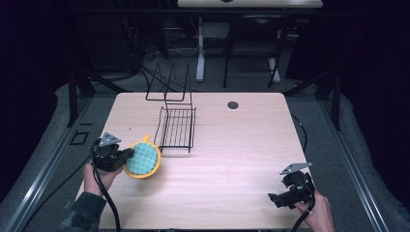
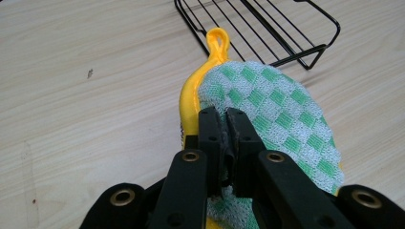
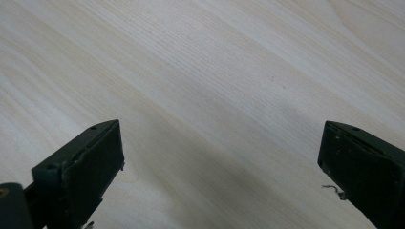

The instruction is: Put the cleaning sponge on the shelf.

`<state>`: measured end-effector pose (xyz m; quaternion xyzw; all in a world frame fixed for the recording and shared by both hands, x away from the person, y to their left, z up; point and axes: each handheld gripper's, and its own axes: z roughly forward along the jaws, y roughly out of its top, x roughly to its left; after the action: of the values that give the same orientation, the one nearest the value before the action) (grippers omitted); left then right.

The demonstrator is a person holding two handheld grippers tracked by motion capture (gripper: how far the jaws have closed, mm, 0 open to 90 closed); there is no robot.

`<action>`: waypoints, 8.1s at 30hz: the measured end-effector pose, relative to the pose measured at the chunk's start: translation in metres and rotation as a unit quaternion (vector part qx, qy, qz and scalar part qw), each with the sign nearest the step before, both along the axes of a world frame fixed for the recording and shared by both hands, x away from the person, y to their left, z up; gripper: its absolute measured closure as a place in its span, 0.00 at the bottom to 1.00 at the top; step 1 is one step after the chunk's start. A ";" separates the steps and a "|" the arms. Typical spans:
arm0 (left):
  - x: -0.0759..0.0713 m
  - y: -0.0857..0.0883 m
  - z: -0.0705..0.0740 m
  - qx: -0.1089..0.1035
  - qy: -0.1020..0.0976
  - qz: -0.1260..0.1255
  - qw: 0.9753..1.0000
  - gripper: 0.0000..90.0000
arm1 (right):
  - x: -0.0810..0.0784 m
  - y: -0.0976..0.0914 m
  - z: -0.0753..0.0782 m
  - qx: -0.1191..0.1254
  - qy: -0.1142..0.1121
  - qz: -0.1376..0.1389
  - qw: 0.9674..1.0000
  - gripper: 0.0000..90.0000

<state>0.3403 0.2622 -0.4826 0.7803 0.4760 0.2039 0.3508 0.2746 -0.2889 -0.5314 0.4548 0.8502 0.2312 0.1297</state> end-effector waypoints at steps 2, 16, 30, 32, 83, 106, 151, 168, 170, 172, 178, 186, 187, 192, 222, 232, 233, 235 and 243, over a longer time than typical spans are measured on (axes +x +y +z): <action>0.002 -0.001 0.002 -0.005 -0.002 -0.001 1.000 0.96 | 0.000 0.000 0.000 0.000 0.003 0.000 1.000 0.01; 0.010 -0.002 0.006 -0.030 -0.015 0.005 0.999 0.96 | 0.000 0.000 0.000 -0.003 0.000 0.001 1.000 0.01; 0.022 -0.007 0.010 -0.039 -0.023 0.005 0.999 0.96 | 0.001 0.000 0.000 -0.002 0.003 -0.001 1.000 0.02; 0.024 -0.009 0.011 -0.039 -0.024 0.002 0.999 0.96 | 0.001 0.000 0.000 -0.003 0.004 0.000 1.000 0.02; 0.057 -0.034 0.008 -0.069 -0.056 0.009 0.996 0.96 | 0.001 0.000 -0.001 -0.005 0.005 0.000 1.000 0.02; 0.077 -0.043 0.000 -0.090 -0.061 0.022 0.994 0.96 | 0.002 0.001 0.000 -0.005 0.002 -0.001 1.000 0.02; 0.108 -0.070 -0.013 -0.114 -0.074 0.031 0.990 0.95 | -0.002 0.000 0.001 -0.012 -0.007 -0.008 1.000 0.03; 0.120 -0.078 -0.026 -0.112 -0.058 0.040 0.991 0.95 | -0.003 0.000 0.000 -0.013 -0.005 -0.007 1.000 0.03; 0.122 -0.078 -0.027 -0.110 -0.054 0.039 0.992 0.95 | -0.003 0.000 0.000 -0.014 -0.004 -0.007 1.000 0.03; 0.123 -0.080 -0.029 -0.109 -0.052 0.042 0.992 0.95 | -0.003 0.000 0.000 -0.015 -0.004 -0.006 1.000 0.03; 0.125 -0.081 -0.032 -0.097 -0.044 0.047 0.993 0.95 | -0.003 0.000 0.001 -0.014 -0.002 -0.005 1.000 0.03; 0.130 -0.086 -0.041 -0.078 -0.025 0.057 0.995 0.96 | -0.005 0.000 0.002 -0.016 -0.006 -0.005 1.000 0.03; 0.130 -0.086 -0.042 -0.075 -0.025 0.057 0.995 0.96 | -0.005 0.000 0.001 -0.015 -0.005 -0.005 1.000 0.03; 0.132 -0.087 -0.044 -0.069 -0.013 0.064 0.995 0.95 | -0.004 -0.001 0.000 -0.014 -0.006 -0.006 1.000 0.03; 0.136 -0.093 -0.049 -0.068 -0.008 0.068 0.995 0.92 | -0.004 0.000 0.000 -0.015 -0.003 -0.005 1.000 0.03; 0.133 -0.094 -0.048 -0.059 -0.006 0.069 0.996 0.92 | -0.004 -0.001 0.000 -0.014 -0.003 -0.006 1.000 0.03; 0.133 -0.094 -0.048 -0.059 -0.005 0.069 0.996 0.92 | -0.004 -0.001 0.000 -0.014 -0.004 -0.006 1.000 0.03; 0.133 -0.094 -0.047 -0.057 -0.006 0.070 0.996 0.91 | -0.004 -0.001 0.000 -0.014 -0.004 -0.005 1.000 0.03; 0.131 -0.095 -0.044 -0.047 -0.011 0.079 0.996 0.55 | -0.004 -0.001 0.000 -0.016 -0.006 -0.005 1.000 0.03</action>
<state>0.4708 0.1670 -0.5262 0.7204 0.5418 0.2165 0.3750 0.2705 -0.2902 -0.5310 0.4555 0.8507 0.2200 0.1431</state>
